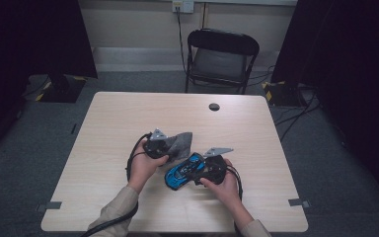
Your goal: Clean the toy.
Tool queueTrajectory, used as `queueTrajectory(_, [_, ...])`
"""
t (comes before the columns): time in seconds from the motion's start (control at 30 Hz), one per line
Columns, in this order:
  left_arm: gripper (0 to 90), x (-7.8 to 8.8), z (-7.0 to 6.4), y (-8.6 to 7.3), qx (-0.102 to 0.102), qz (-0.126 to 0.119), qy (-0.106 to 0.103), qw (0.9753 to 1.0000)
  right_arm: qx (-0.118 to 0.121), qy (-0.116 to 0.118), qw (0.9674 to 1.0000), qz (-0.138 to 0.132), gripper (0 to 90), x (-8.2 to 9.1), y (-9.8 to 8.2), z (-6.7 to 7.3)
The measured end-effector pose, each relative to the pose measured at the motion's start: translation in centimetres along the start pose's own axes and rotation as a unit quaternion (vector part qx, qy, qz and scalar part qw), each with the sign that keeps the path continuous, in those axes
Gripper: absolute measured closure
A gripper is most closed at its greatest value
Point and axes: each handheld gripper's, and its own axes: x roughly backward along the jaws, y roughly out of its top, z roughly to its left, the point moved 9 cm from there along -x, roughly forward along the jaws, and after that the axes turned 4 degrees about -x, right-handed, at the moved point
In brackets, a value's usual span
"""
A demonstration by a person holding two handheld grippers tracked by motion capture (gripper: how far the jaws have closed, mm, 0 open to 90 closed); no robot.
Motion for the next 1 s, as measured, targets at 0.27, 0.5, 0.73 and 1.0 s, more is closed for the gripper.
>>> queueTrajectory(0.27, [69.2, -3.2, -0.5, 0.5, 0.000, 0.016, 0.007, 0.9999, -0.001, 0.002, 1.0000, -0.002, 7.2, 0.0, 0.0, 0.0])
queueTrajectory(0.5, [69.3, -3.1, -0.4, 0.0, 0.001, 0.025, 0.002, 0.9997, -0.002, 0.002, 1.0000, -0.002, 7.2, 0.0, 0.0, -0.1])
queueTrajectory(0.73, [69.4, -2.2, -0.3, -0.6, -0.003, 0.032, -0.004, 0.9995, 0.000, 0.001, 1.0000, 0.000, 7.2, 0.0, 0.0, 0.0])
queueTrajectory(1.0, [69.5, -0.9, -0.3, -1.8, -0.009, 0.047, -0.008, 0.9988, -0.001, 0.001, 1.0000, -0.001, 7.2, 0.0, 0.0, 0.0])
